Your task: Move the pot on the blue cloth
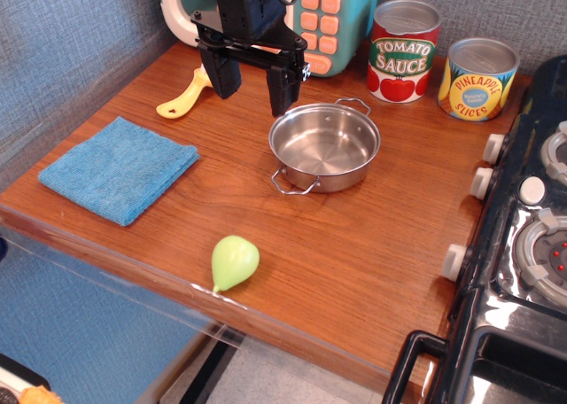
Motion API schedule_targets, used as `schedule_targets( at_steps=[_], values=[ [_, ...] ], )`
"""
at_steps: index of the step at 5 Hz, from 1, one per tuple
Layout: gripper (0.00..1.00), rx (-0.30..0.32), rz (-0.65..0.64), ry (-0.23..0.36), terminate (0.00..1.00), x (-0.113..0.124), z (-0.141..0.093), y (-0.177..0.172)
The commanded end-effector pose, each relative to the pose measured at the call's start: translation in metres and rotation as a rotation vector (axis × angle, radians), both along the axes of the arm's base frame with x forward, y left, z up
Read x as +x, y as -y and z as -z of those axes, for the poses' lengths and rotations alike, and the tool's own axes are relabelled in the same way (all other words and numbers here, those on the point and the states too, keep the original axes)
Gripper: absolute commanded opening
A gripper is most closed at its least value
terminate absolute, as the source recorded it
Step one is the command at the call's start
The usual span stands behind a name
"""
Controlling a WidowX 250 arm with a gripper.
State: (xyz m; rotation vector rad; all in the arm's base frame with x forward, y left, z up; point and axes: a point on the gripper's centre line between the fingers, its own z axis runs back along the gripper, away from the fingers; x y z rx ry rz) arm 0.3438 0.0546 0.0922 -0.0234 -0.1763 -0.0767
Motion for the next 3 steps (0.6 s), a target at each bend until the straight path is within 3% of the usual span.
schedule_targets(
  at_steps=[1, 2, 3],
  values=[
    [1.00, 0.000, 0.000, 0.000, 0.00, 0.000, 0.000, 0.000],
    [1.00, -0.022, -0.014, -0.001, 0.00, 0.011, 0.014, -0.006],
    [1.00, -0.032, -0.031, 0.039, 0.00, 0.024, 0.017, -0.020]
  ],
)
